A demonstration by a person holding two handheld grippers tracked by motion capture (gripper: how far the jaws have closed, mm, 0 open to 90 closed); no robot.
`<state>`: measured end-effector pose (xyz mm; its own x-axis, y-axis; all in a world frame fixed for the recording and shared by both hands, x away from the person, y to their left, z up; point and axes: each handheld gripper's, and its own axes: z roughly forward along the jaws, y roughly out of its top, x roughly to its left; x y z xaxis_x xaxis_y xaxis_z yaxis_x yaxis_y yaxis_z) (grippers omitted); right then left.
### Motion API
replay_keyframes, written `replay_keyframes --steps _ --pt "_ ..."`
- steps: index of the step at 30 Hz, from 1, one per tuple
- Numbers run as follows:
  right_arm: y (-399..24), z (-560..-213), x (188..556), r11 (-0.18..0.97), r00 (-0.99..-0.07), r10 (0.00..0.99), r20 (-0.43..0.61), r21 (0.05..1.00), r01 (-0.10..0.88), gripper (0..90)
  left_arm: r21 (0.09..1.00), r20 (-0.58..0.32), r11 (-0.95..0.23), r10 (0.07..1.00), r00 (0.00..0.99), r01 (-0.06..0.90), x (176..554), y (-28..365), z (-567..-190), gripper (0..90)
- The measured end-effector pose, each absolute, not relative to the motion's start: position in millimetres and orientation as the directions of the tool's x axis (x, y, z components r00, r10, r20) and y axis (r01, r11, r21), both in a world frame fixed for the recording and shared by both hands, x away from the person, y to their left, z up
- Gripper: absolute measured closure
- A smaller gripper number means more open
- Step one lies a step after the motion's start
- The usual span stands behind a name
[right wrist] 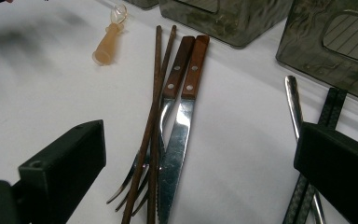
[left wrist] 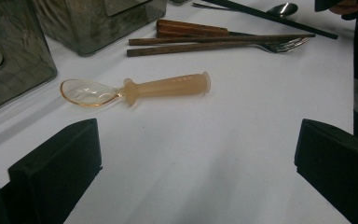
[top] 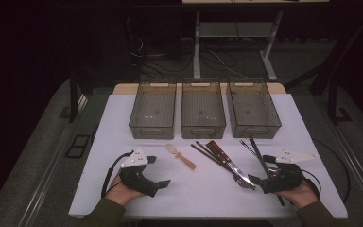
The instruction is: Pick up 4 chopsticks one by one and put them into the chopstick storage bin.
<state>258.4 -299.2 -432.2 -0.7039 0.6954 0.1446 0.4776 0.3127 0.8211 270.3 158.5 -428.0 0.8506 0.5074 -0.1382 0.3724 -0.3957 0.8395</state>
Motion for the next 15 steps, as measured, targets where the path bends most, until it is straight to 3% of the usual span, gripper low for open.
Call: replay_keyframes --steps 15 --pt "-303.0 -431.0 259.3 0.303 -0.694 0.704 0.151 0.82 0.486 2.1 0.835 -0.149 -0.397 0.504 0.851 0.382 269.9 157.1 -428.3 0.0"
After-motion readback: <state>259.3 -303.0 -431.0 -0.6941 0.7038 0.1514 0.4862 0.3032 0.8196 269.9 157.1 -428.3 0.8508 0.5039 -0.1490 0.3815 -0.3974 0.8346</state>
